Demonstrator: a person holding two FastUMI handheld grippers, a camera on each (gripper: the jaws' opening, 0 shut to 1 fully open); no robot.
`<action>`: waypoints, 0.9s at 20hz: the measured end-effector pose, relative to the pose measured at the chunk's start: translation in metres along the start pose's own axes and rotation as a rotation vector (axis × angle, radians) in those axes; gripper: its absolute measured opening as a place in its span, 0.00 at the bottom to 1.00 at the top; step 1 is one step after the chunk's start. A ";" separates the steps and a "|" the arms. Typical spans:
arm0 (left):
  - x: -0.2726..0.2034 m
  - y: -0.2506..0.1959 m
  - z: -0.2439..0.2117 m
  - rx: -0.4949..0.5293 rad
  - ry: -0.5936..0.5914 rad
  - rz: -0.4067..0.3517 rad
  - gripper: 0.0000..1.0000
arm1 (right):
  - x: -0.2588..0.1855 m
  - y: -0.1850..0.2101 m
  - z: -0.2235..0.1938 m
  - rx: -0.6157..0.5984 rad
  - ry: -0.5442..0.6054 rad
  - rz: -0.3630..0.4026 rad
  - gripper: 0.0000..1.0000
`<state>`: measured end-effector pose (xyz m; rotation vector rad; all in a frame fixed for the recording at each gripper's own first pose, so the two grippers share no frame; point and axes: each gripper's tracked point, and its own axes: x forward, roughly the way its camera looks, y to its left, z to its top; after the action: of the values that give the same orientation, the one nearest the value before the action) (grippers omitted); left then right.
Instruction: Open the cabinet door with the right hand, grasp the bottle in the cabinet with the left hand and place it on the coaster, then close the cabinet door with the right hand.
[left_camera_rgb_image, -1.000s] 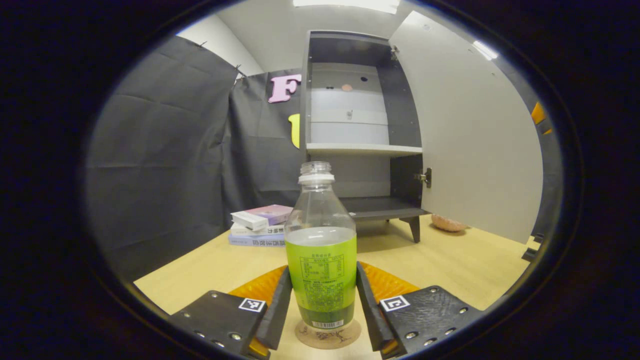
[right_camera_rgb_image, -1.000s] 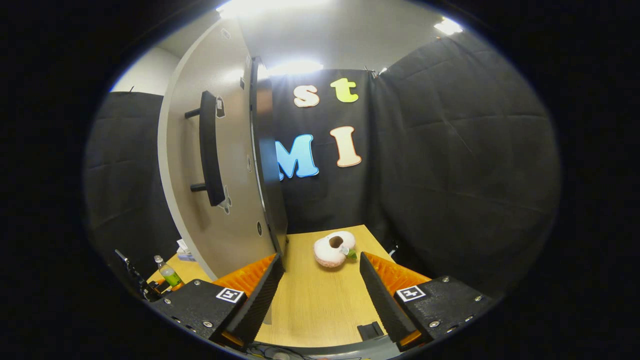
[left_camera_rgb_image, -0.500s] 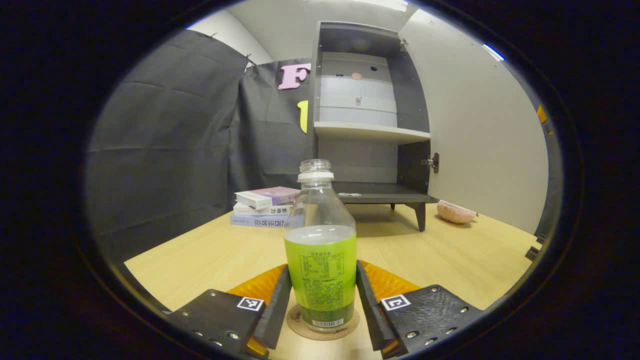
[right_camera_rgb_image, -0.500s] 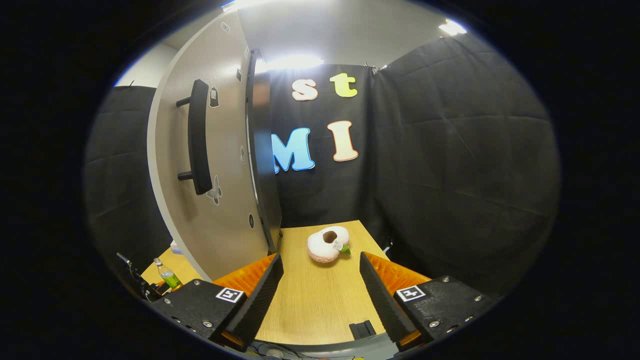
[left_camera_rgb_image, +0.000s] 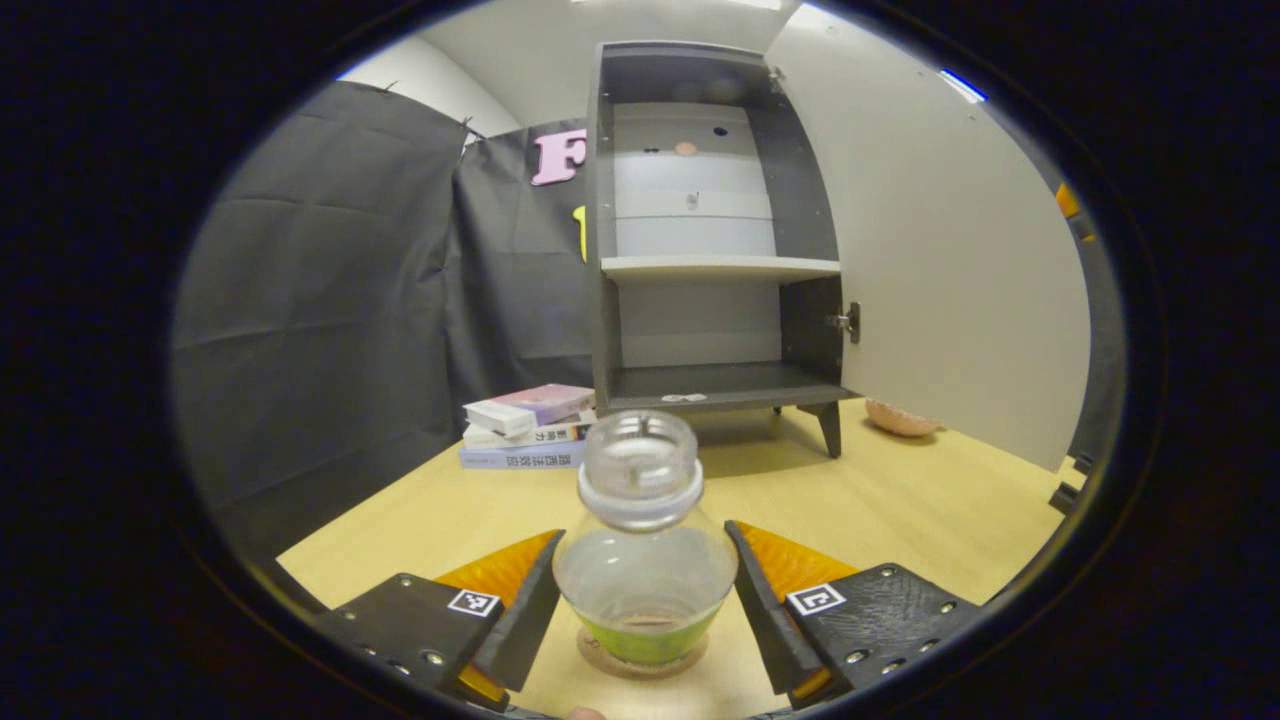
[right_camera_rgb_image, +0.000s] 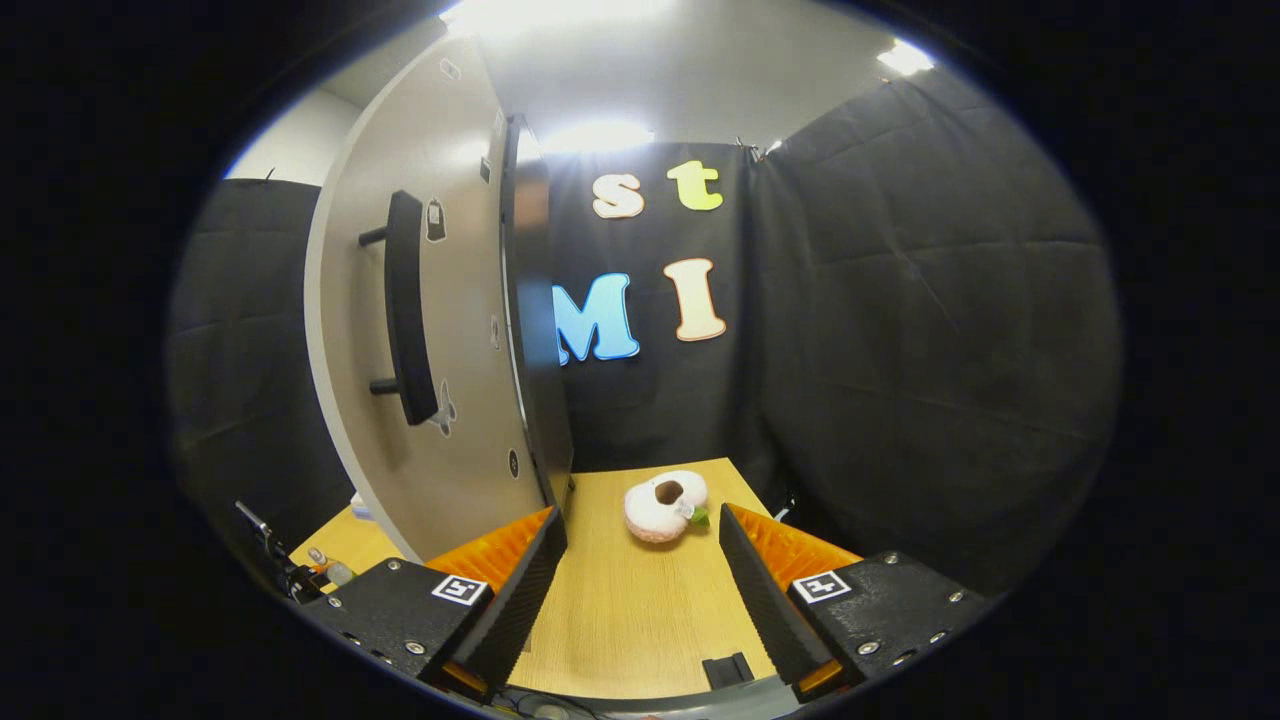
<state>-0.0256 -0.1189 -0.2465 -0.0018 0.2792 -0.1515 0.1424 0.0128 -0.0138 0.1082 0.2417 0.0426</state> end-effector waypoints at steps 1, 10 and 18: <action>-0.004 0.001 0.008 0.000 -0.005 0.006 0.88 | -0.001 0.000 0.006 0.008 -0.013 0.006 0.95; -0.075 0.015 0.089 -0.028 -0.063 0.034 0.91 | 0.015 0.019 0.077 0.043 -0.151 0.030 0.94; -0.111 0.084 0.148 -0.091 -0.122 0.066 0.90 | 0.022 0.058 0.100 0.007 -0.192 -0.010 0.94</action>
<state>-0.0781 -0.0216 -0.0754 -0.0920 0.1644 -0.0721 0.1861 0.0617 0.0842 0.1178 0.0509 0.0212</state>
